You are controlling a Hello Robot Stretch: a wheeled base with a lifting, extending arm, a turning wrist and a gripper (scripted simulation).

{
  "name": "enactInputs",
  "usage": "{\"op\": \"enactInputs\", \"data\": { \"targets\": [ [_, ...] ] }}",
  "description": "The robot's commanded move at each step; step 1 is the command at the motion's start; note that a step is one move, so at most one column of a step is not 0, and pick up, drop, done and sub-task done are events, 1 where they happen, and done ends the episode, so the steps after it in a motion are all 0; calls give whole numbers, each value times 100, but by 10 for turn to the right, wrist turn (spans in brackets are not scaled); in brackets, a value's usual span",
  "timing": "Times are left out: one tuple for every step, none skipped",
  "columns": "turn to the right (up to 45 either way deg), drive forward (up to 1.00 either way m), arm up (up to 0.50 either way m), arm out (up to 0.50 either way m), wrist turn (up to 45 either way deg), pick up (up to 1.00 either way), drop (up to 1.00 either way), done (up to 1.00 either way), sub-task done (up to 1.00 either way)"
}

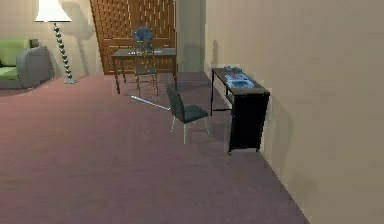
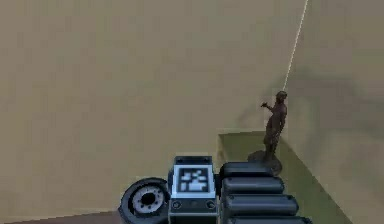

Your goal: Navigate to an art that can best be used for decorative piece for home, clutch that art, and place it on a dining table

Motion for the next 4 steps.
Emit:
{"op": "enactInputs", "data": {
  "targets": [
    [-90,0,0,0,0,0,0,0,0],
    [0,25,0,0,0,0,0,0,0],
    [-180,0,0,0,0,0,0,0,0],
    [0,100,0,0,0,0,0,0,0]
  ]
}}
